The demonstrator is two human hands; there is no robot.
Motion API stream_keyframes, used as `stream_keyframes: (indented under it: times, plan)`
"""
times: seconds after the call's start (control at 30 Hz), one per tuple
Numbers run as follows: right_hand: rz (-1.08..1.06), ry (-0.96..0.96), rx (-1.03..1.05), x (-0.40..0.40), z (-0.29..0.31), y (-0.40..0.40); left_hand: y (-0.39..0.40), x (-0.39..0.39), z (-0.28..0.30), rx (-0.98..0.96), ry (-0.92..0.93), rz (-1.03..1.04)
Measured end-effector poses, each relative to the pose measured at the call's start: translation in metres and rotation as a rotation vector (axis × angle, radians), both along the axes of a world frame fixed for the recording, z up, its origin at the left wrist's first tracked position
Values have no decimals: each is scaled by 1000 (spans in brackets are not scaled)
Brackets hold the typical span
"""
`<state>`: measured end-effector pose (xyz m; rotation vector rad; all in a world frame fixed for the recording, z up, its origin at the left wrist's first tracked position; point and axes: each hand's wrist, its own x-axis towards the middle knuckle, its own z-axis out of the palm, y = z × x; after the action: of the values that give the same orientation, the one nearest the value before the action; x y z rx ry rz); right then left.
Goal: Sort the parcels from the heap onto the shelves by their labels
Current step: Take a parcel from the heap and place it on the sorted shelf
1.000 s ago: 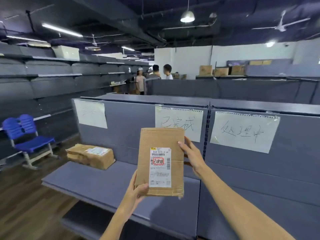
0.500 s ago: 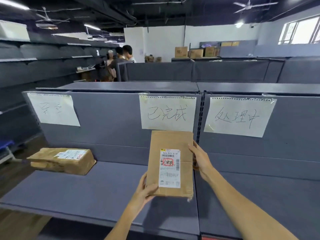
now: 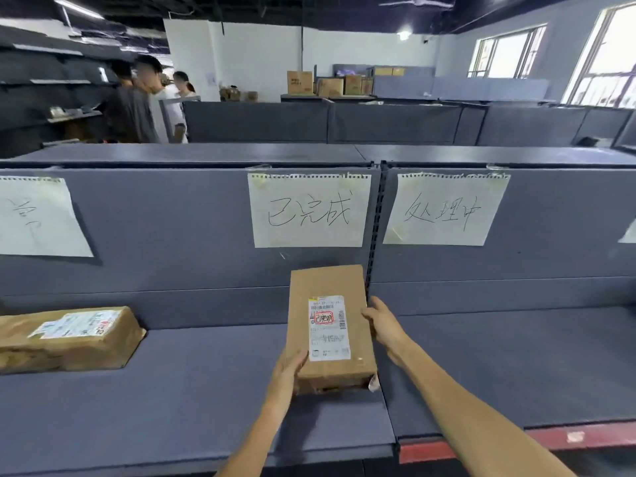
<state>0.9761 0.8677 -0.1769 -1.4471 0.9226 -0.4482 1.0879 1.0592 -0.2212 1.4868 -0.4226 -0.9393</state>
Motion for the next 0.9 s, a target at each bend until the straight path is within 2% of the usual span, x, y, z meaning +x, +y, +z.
stream_keyframes:
  times: [0.17, 0.33, 0.43, 0.67, 0.9]
  plan:
    - [14, 133, -29, -1, -34, 2, -14, 0, -14, 72, 22, 17]
    - [-48, 163, -52, -1, -56, -9, -35, 9, -27, 159, -28, -66]
    - [-59, 174, -64, 2, -55, -14, -41, 10, -32, 172, -53, -97]
    - [-64, 201, -95, 4, -62, -14, -40, 4, -38, 97, -66, -1]
    - [-42, 248, -136, 5, -60, -16, -33, 12, -30, 168, -181, -64]
